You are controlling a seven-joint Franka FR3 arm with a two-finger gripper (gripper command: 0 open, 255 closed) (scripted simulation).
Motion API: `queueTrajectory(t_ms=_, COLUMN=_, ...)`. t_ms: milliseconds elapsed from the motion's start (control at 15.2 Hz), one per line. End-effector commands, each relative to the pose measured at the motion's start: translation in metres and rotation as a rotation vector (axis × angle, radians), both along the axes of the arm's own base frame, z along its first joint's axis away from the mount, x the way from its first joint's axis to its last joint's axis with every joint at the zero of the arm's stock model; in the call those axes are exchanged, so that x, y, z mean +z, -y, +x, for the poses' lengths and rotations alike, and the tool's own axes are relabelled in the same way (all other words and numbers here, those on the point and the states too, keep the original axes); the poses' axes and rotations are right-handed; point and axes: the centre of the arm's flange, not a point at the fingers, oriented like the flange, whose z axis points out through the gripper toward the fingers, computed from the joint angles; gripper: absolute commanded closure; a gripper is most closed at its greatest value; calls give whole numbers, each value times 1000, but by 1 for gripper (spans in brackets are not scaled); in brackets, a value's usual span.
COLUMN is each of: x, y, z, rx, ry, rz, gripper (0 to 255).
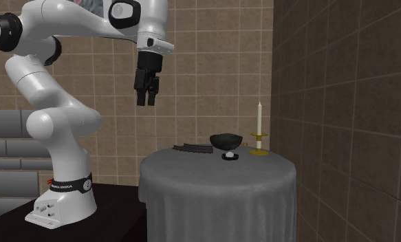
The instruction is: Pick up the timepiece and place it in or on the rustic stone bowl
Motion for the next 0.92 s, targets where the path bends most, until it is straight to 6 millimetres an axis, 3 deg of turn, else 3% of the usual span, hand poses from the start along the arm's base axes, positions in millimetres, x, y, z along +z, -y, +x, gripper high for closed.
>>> queueTrajectory(t_ms=0, x=0, y=0, z=0, rx=0, ry=0, rz=0, gripper=0)
queueTrajectory(t_ms=858, x=-71, y=-104, z=104, rx=10, ry=37, rz=44, gripper=0)
